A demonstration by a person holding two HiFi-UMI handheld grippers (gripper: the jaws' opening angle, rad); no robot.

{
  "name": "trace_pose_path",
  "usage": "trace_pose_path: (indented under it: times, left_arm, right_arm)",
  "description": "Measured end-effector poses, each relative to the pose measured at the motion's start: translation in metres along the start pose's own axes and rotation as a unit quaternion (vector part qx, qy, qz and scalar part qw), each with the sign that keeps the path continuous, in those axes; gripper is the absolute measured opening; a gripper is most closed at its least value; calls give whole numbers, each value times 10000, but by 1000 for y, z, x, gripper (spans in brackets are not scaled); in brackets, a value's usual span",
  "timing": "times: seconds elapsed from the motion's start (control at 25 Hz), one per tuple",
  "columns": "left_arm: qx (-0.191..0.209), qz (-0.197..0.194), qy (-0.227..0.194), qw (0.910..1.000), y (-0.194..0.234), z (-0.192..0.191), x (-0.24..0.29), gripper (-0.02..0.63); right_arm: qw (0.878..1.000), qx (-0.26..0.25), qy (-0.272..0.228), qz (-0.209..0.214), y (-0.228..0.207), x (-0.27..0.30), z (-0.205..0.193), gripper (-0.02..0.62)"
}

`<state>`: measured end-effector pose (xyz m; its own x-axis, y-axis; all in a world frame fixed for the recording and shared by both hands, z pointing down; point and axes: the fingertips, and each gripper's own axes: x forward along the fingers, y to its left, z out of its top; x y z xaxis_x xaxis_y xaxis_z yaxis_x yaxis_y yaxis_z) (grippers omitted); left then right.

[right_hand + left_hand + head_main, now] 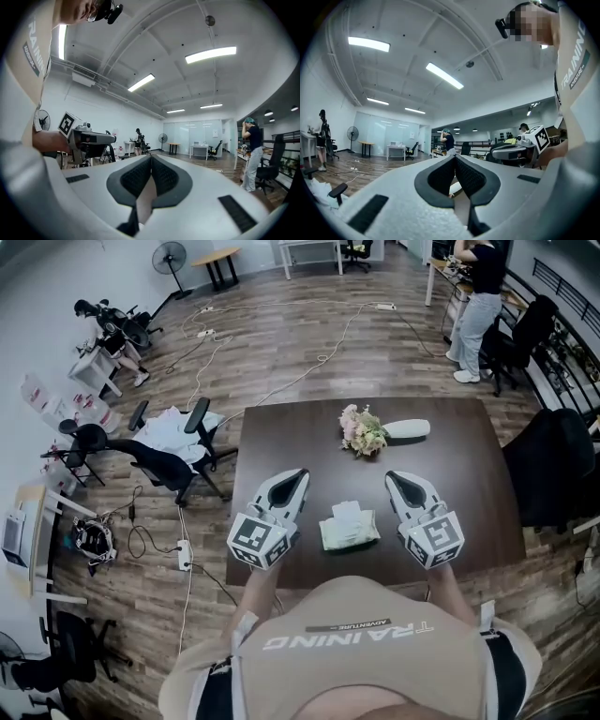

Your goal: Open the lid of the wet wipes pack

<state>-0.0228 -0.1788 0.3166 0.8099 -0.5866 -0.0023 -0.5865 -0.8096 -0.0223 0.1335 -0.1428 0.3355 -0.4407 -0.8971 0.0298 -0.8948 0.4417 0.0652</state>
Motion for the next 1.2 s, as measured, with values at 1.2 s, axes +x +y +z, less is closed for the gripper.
trace_pose_path:
  times: [1.2]
  left_arm:
    - [-168,121,-81,9998,28,-18,3,9]
  right_arm:
    - [9999,-60,-36,115,0,21,-8,14]
